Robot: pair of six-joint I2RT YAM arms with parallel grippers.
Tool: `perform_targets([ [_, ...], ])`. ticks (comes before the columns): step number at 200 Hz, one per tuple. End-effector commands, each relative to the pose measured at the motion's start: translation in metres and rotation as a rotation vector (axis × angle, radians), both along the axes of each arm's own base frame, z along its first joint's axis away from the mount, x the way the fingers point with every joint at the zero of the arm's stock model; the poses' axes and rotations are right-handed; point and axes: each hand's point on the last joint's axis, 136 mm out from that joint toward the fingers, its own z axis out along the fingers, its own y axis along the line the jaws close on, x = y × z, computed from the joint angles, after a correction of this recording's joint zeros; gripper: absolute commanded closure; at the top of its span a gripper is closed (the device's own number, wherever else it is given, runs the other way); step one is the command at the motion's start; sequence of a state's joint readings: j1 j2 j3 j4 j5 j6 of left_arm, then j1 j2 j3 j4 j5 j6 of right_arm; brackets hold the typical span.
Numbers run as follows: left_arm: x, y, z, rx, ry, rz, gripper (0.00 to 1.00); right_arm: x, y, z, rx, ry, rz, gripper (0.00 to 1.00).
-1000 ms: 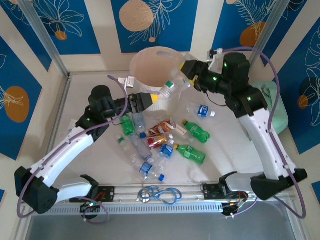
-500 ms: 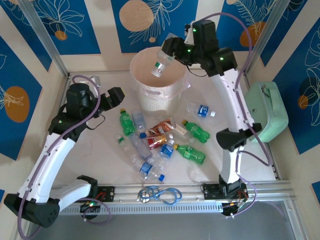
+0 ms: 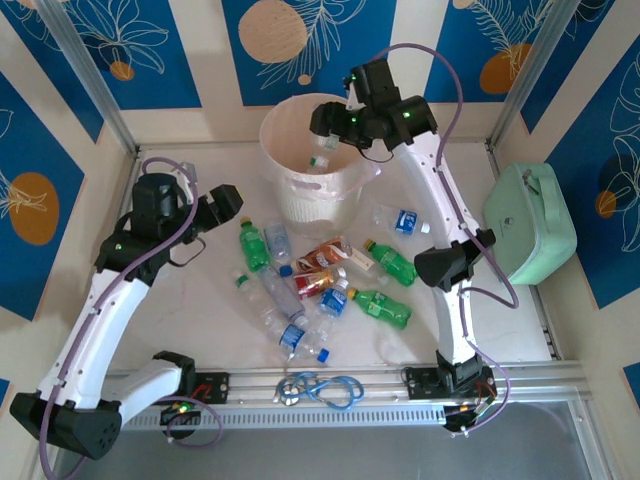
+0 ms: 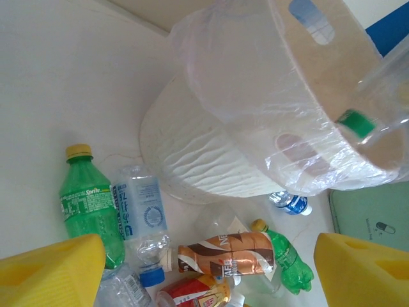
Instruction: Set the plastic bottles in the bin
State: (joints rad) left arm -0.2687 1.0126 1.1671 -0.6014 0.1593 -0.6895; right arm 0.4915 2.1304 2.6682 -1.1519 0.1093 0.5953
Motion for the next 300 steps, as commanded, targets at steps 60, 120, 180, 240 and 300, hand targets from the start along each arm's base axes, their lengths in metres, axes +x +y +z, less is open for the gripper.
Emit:
perform_targets([
  [60, -0.004, 0.001, -0.013, -0.008, 0.028, -0.011, 0.17, -0.019, -0.005, 0.028, -0.056, -0.09, 0.01, 0.15],
  [120, -0.002, 0.001, -0.018, -0.017, 0.038, -0.009, 0.18, -0.07, -0.052, 0.082, -0.086, -0.2, -0.055, 0.15],
  [180, -0.001, -0.001, -0.027, -0.039, 0.056, -0.01, 0.19, -0.112, -0.15, 0.017, -0.06, -0.007, -0.272, 0.11],
  [240, 0.001, -0.005, -0.035, -0.068, 0.078, -0.014, 0.22, -0.124, -0.226, -0.103, 0.053, 0.36, -0.525, 0.28],
  [300, -0.001, -0.012, -0.042, -0.105, 0.097, -0.041, 0.24, -0.096, -0.247, -0.152, 0.09, 0.482, -0.745, 0.4],
])
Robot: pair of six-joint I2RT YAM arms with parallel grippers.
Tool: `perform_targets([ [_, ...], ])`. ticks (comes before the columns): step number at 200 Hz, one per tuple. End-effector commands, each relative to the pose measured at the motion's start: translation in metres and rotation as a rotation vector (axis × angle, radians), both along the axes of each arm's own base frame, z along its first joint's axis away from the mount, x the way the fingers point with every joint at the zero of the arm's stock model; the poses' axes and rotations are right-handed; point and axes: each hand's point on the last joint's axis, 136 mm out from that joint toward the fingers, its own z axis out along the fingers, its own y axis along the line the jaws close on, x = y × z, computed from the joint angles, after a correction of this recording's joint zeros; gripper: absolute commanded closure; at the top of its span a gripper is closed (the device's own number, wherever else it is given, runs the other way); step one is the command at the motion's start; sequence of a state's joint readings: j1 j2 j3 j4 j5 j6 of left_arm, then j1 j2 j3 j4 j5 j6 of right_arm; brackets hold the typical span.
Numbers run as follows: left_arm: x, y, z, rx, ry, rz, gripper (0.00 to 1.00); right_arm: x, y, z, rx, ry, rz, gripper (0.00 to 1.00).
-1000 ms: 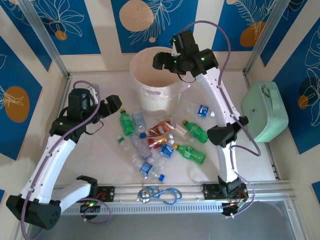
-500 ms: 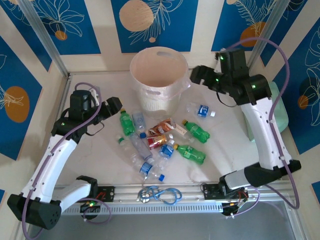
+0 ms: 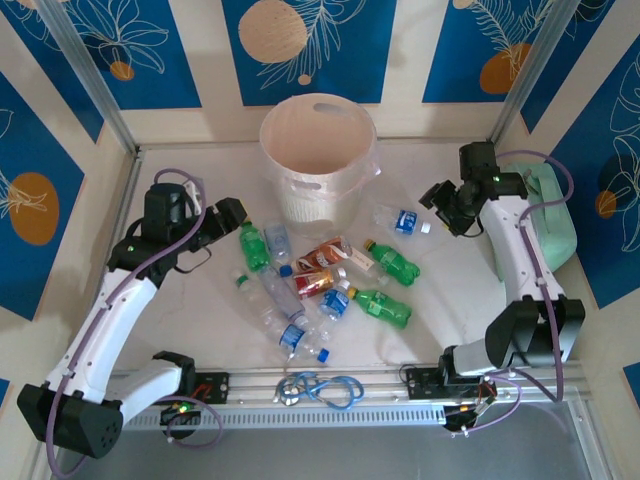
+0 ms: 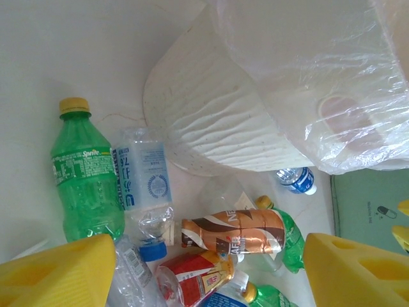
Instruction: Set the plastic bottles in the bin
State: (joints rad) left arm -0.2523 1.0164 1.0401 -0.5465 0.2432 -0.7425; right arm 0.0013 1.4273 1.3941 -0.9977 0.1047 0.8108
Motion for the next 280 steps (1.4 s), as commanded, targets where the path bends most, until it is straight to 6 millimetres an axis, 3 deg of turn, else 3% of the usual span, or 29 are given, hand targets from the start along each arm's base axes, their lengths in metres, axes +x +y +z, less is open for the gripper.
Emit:
perform_targets([
  [1, 0.002, -0.003, 0.002, -0.043, -0.009, -0.012, 0.24, 0.021, -0.003, -0.002, 0.04, -0.006, -0.113, 0.4],
  [82, -0.004, -0.011, -0.001, -0.056, 0.0, -0.064, 0.25, 0.043, -0.018, -0.06, -0.008, 0.187, -0.323, 0.42],
  [126, -0.002, -0.014, -0.001, -0.064, 0.001, -0.076, 0.25, 0.045, -0.02, -0.088, -0.023, 0.277, -0.351, 0.31],
  [240, -0.003, -0.017, -0.005, -0.062, 0.012, -0.103, 0.26, 0.062, -0.013, -0.133, 0.062, 0.347, -0.413, 0.23],
  [280, -0.005, -0.017, -0.003, -0.059, 0.007, -0.112, 0.26, 0.072, -0.009, -0.139, 0.046, 0.347, -0.388, 0.2],
])
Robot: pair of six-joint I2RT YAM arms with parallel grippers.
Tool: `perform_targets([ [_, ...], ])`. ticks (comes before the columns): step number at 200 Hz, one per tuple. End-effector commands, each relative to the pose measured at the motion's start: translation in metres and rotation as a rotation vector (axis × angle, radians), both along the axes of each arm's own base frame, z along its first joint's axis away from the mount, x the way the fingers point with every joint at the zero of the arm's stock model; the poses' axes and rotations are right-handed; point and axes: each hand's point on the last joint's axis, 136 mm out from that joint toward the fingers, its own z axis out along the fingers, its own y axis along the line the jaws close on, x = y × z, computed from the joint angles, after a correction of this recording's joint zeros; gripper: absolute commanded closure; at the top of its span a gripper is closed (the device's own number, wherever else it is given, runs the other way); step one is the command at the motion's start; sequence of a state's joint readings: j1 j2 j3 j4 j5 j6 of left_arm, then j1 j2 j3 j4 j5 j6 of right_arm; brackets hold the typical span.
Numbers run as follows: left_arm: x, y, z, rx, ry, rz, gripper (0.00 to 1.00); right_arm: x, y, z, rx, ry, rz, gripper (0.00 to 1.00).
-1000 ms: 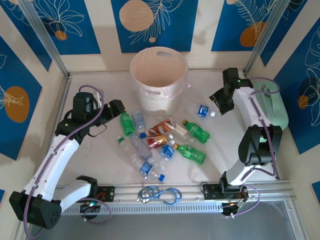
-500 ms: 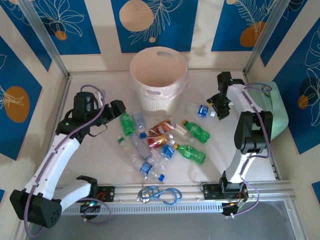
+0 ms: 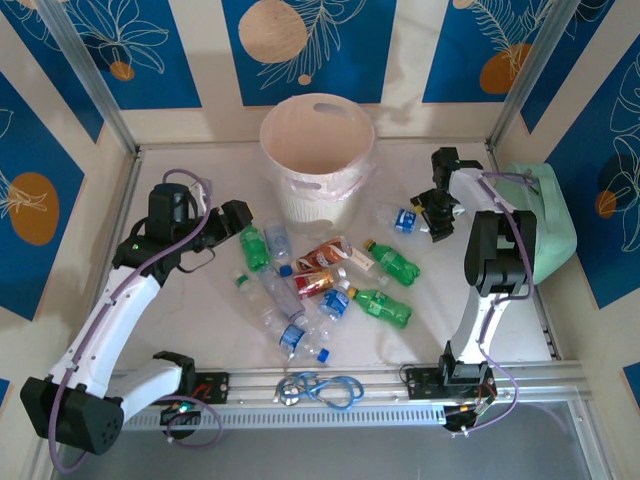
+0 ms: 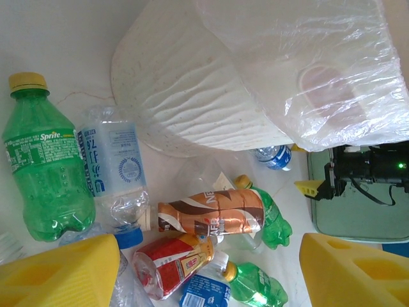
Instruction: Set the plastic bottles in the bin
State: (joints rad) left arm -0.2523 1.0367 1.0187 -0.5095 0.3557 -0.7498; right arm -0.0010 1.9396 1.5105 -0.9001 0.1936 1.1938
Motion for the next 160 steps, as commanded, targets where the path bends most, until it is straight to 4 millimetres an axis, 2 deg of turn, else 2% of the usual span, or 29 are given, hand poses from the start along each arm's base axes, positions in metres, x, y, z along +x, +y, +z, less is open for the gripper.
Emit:
perform_targets([
  [1, -0.002, 0.001, 0.002, 0.007, -0.018, -0.023, 0.26, 0.007, 0.007, -0.002, 0.018, 0.009, 0.004, 0.2],
  [41, -0.002, 0.001, -0.002, 0.008, -0.012, -0.024, 0.26, 0.005, 0.012, -0.016, 0.046, 0.025, 0.011, 0.2],
  [84, -0.002, 0.0, -0.001, 0.006, -0.015, -0.025, 0.26, 0.009, 0.017, -0.021, 0.044, 0.024, 0.056, 0.17],
  [120, -0.002, 0.0, -0.004, -0.005, -0.009, -0.023, 0.26, 0.015, 0.022, 0.001, -0.077, -0.002, 0.184, 0.14],
  [145, -0.002, 0.0, -0.004, -0.01, -0.009, -0.021, 0.26, 0.017, 0.026, 0.012, -0.092, -0.046, 0.258, 0.14],
  [160, -0.002, -0.001, -0.004, -0.01, -0.012, -0.024, 0.26, 0.026, 0.039, 0.014, -0.042, -0.116, 0.348, 0.16],
])
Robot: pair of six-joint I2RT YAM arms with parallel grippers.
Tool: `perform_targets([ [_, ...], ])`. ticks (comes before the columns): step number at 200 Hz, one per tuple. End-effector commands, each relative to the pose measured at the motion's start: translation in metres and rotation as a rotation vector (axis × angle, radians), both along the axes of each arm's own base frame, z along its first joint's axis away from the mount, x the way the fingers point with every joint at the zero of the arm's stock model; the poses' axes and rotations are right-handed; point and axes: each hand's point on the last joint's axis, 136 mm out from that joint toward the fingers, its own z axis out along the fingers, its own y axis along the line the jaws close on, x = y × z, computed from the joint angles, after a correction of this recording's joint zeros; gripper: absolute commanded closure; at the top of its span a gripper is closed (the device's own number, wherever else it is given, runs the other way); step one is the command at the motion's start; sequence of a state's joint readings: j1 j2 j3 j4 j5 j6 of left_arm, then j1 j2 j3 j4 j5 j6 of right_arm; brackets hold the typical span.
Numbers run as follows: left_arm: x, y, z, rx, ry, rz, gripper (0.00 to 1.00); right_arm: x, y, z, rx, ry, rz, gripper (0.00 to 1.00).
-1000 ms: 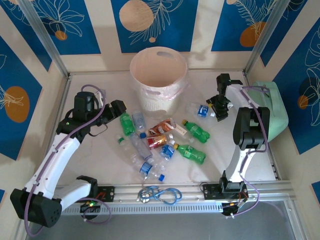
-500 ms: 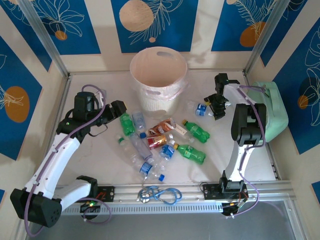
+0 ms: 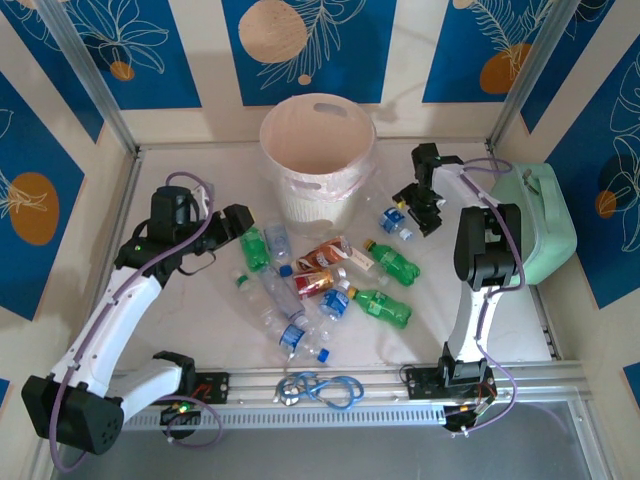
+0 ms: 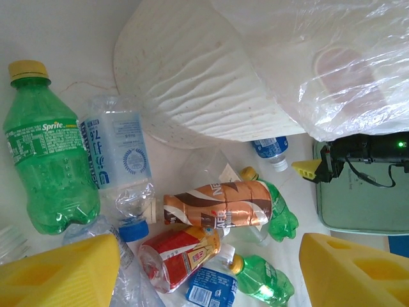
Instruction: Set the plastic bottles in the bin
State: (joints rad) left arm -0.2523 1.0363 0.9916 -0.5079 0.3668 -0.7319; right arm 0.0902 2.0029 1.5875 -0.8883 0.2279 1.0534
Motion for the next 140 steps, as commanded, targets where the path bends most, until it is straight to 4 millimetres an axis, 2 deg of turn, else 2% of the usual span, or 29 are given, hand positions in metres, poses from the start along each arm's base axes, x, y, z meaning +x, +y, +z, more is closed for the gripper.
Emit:
perform_targets([
  [1, 0.001, 0.0, 0.007, -0.022, -0.027, -0.006, 0.26, 0.006, 0.007, 0.017, 0.025, -0.079, 0.134, 0.17],
  [15, 0.001, 0.0, 0.008, -0.021, -0.028, -0.006, 0.26, 0.014, 0.022, 0.018, 0.071, -0.123, 0.244, 0.18],
  [49, 0.0, 0.0, 0.008, -0.022, -0.026, -0.006, 0.26, 0.011, 0.032, 0.015, 0.055, -0.135, 0.39, 0.12],
  [72, 0.0, 0.001, 0.007, -0.02, -0.024, -0.003, 0.26, 0.008, 0.042, 0.019, 0.079, -0.174, 0.45, 0.08],
  [108, 0.002, 0.0, 0.007, -0.027, -0.022, 0.0, 0.26, 0.003, 0.059, 0.021, 0.106, -0.222, 0.54, 0.08],
  [140, 0.002, 0.0, 0.008, -0.029, -0.023, 0.001, 0.26, -0.001, 0.063, 0.016, 0.098, -0.207, 0.575, 0.07],
])
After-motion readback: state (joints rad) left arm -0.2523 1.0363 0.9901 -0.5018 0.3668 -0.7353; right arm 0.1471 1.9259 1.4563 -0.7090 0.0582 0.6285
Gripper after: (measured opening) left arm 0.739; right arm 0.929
